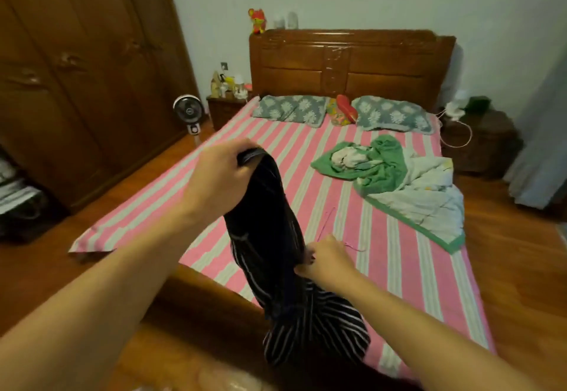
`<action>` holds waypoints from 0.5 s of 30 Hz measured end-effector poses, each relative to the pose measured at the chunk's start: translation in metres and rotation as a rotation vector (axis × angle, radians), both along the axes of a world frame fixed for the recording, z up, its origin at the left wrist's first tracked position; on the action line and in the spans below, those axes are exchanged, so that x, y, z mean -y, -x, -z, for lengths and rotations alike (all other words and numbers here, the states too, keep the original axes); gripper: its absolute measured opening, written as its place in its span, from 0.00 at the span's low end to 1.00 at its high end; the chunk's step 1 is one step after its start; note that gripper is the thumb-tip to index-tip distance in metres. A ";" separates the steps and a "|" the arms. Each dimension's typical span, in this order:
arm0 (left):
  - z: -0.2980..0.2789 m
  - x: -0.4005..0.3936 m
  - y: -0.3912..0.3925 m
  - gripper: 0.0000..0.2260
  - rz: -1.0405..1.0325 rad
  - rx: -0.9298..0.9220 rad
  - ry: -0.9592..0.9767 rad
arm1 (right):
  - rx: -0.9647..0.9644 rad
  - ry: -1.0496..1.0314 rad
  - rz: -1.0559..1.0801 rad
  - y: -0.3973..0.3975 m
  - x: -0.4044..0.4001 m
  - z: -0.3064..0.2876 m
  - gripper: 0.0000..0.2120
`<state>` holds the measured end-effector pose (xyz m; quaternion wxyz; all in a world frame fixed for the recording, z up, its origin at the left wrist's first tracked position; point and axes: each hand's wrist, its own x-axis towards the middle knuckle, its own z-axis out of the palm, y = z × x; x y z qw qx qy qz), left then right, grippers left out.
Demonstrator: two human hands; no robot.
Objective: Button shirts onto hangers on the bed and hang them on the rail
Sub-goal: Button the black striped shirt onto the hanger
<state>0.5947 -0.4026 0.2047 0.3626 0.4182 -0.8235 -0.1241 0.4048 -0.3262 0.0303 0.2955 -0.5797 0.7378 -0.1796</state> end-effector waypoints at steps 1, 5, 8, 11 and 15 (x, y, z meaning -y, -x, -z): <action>-0.005 0.005 -0.016 0.08 -0.058 -0.021 0.029 | 0.021 -0.032 -0.009 -0.011 0.004 0.021 0.10; -0.031 0.016 -0.089 0.08 -0.244 -0.094 0.100 | 0.337 -0.178 -0.135 -0.048 0.012 0.056 0.06; -0.044 0.014 -0.130 0.07 -0.346 -0.077 0.098 | 0.618 -0.178 -0.285 -0.097 0.023 0.042 0.25; -0.047 0.016 -0.156 0.07 -0.493 -0.013 0.104 | 0.628 -0.197 -0.367 -0.163 0.031 0.035 0.49; -0.044 0.013 -0.179 0.08 -0.567 -0.029 0.059 | 0.730 -0.162 -0.358 -0.238 0.029 0.031 0.47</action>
